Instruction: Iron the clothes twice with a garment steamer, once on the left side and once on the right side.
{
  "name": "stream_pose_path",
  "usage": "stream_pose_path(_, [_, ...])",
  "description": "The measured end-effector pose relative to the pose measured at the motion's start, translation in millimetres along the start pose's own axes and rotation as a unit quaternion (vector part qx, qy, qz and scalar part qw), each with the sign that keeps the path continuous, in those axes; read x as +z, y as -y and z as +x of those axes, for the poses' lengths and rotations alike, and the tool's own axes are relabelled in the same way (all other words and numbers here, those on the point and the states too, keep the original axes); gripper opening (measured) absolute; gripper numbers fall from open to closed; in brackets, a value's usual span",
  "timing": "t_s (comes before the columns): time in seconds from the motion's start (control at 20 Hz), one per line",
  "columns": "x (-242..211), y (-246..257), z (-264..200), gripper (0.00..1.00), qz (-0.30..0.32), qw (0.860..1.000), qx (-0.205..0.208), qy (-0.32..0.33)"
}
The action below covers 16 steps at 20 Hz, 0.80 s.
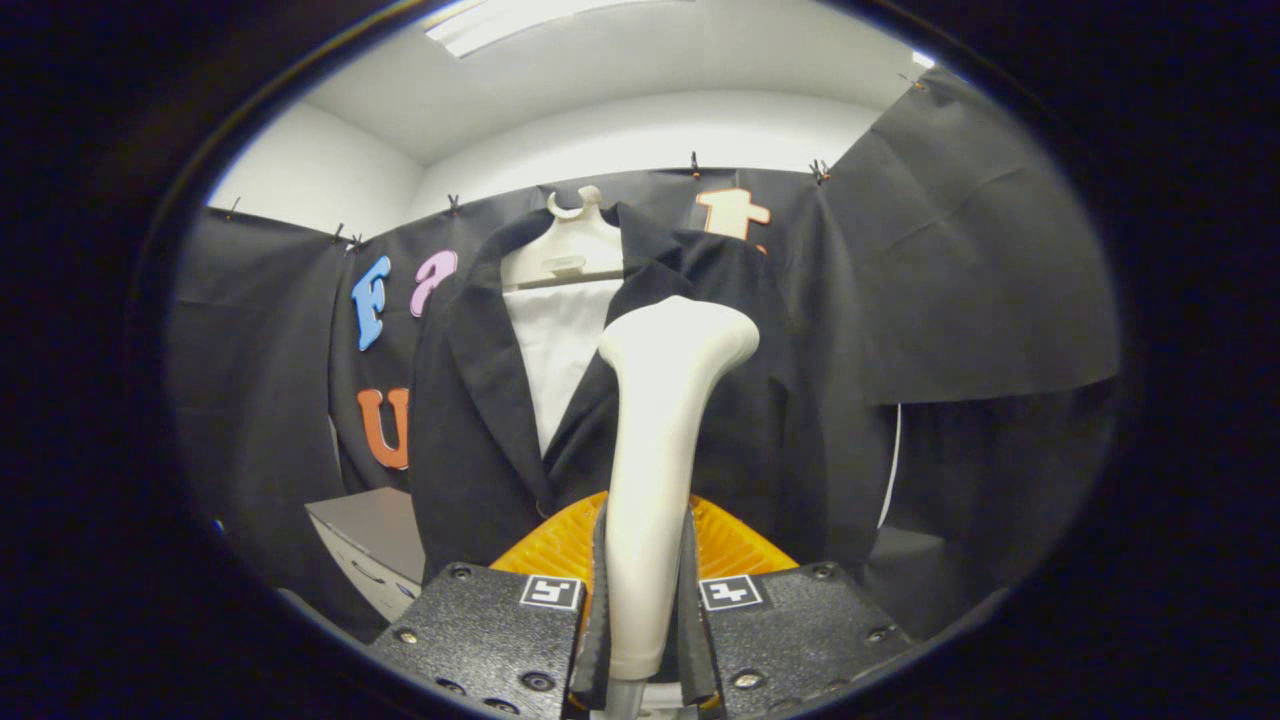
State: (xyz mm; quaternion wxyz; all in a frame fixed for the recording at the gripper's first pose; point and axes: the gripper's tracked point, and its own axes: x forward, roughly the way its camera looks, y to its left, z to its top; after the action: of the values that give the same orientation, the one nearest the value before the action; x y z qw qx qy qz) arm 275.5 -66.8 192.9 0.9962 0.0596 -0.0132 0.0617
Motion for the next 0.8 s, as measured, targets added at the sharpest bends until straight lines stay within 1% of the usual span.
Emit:
stream_pose_path(0.1, [-14,5,-6,0.3,0.007,1.0,-0.004,-0.014])
stream_pose_path(0.25, [-29,4,-1,0.3,0.014,0.999,-0.009,-0.037])
stream_pose_path(0.45, [-63,17,-33,0.3,0.017,0.998,-0.014,-0.062])
stream_pose_path(0.8, [-94,14,-45,0.3,0.023,0.995,-0.019,-0.095])
